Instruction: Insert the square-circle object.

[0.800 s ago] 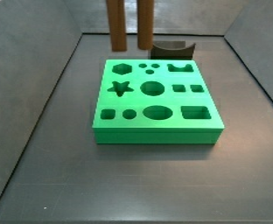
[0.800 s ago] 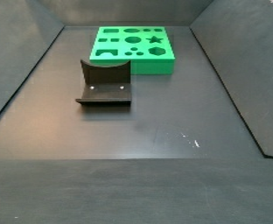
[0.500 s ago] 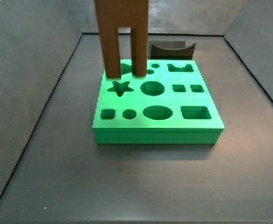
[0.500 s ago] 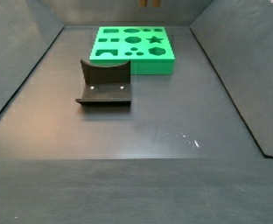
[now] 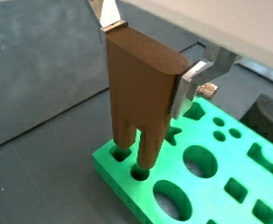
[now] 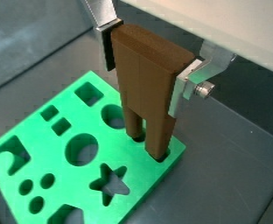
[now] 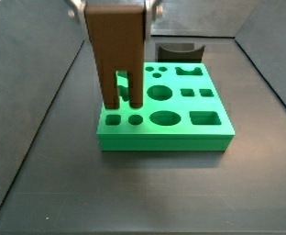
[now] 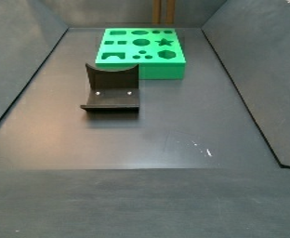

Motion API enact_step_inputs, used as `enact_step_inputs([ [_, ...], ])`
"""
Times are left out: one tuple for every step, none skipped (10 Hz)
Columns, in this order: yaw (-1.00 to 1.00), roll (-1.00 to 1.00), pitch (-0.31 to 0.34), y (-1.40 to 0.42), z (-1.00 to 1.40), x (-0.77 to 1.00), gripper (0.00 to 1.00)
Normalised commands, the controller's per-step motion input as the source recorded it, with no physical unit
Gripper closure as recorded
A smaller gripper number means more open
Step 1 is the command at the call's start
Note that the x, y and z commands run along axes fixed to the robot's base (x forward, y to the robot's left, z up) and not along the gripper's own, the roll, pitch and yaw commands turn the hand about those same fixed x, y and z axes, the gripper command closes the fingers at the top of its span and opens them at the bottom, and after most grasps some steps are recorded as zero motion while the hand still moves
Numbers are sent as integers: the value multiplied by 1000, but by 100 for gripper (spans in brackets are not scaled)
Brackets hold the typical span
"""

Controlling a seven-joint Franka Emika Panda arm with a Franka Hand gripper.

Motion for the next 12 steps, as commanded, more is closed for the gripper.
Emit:
enact_step_inputs([
  [-83, -126, 0, 0, -463, 126, 100],
  [-109, -126, -10, 0, -443, 20, 100],
  [-131, -220, -29, 0, -360, 0, 100],
  [-111, -206, -30, 0, -357, 0, 100],
  [-100, -176, -39, 0, -374, 6, 100],
  [-103, -197, -40, 0, -434, 157, 100],
  [-100, -161, -57, 0, -509, 120, 100],
  [-37, -31, -47, 0, -571, 40, 100],
  [0, 0, 0, 0, -537, 37, 100],
  [43, 0, 0, 9, -463, 6, 100],
  [0, -74, 0, 86, 0, 0, 100],
  [0, -26, 0, 0, 0, 0, 100],
])
